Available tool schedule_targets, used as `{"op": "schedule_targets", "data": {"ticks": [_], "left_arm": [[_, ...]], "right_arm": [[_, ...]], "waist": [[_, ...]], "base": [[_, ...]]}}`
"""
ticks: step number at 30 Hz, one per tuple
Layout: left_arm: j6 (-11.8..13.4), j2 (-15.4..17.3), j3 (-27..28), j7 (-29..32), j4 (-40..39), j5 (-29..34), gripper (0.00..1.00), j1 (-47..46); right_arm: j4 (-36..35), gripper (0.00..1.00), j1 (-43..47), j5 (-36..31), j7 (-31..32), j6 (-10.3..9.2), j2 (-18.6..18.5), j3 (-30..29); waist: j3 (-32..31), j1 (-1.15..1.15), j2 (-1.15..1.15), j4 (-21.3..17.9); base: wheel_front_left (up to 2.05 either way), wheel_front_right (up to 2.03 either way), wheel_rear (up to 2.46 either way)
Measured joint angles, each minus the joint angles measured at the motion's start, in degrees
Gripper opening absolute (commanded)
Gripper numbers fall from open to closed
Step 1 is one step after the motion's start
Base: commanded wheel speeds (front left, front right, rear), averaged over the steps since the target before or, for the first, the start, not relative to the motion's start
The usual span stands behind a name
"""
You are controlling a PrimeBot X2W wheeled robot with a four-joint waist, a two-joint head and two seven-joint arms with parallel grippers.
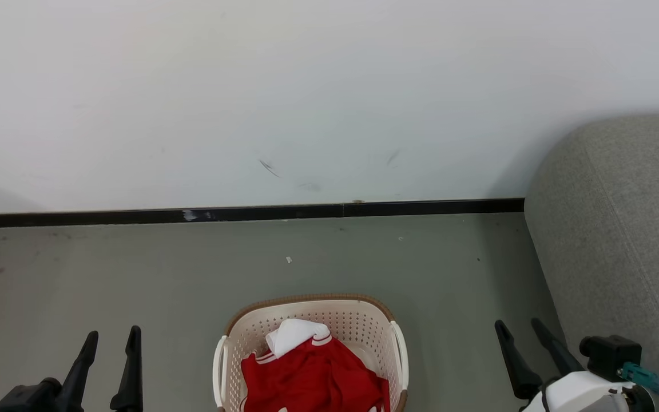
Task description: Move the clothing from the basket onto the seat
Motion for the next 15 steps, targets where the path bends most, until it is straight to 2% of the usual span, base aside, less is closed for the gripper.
{"op": "schedule_targets", "data": {"ticks": [15], "left_arm": [[-0.6,0.3,-2.0,-2.9,-1.9,11.6,1.00,0.0]], "right_arm": [[-0.6,1.00,0.0,-12.4,-2.6,0.01,0.4,-0.7]], "waist": [[2.4,-0.01,0.00,-1.1]], "base": [[0.00,0.00,0.00]]}}
